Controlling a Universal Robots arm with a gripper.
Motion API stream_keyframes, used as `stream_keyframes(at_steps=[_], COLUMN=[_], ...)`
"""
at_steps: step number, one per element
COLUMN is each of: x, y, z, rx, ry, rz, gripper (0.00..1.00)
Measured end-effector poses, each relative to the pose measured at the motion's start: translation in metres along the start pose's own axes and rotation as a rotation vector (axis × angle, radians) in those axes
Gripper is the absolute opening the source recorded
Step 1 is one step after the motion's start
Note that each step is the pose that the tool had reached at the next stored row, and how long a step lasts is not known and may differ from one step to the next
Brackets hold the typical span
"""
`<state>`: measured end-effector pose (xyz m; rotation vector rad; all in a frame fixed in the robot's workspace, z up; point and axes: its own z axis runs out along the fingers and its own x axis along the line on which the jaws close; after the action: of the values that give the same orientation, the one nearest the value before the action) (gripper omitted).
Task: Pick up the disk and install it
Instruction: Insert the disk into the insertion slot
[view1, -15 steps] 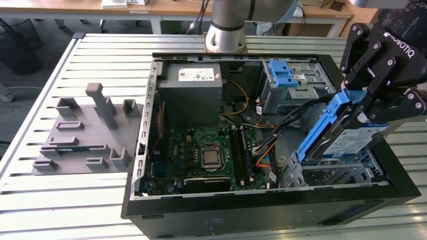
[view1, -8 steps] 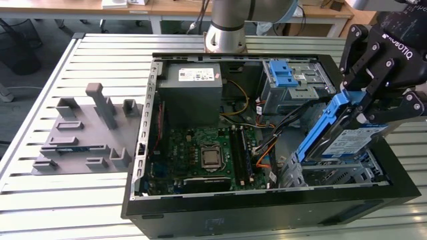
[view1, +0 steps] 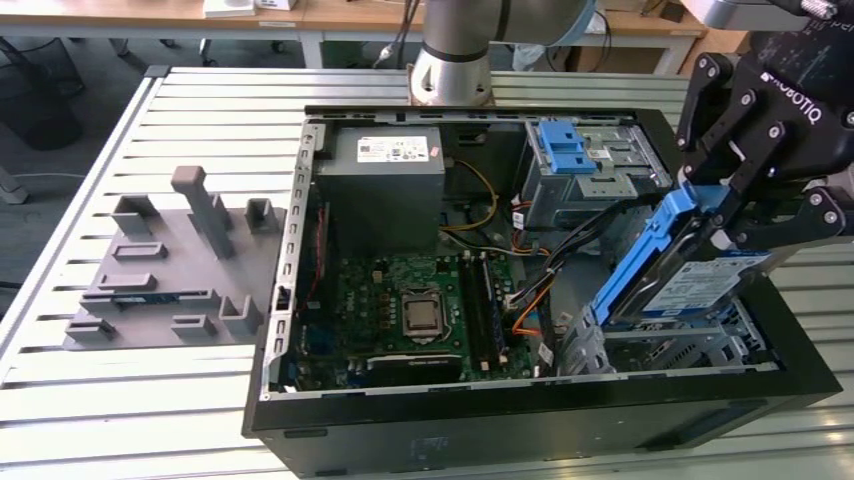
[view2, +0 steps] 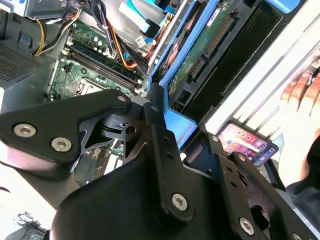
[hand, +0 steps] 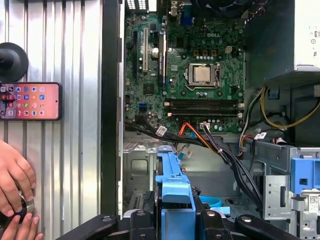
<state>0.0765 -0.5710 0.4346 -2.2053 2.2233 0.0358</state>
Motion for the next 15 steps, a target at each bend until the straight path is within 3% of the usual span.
stream_keyframes(at_steps=[15], x=[0.0003], y=[-0.0001], z=[0.0117], rx=[0.0], ry=[0.0], rz=[0.0], gripper=[0.36])
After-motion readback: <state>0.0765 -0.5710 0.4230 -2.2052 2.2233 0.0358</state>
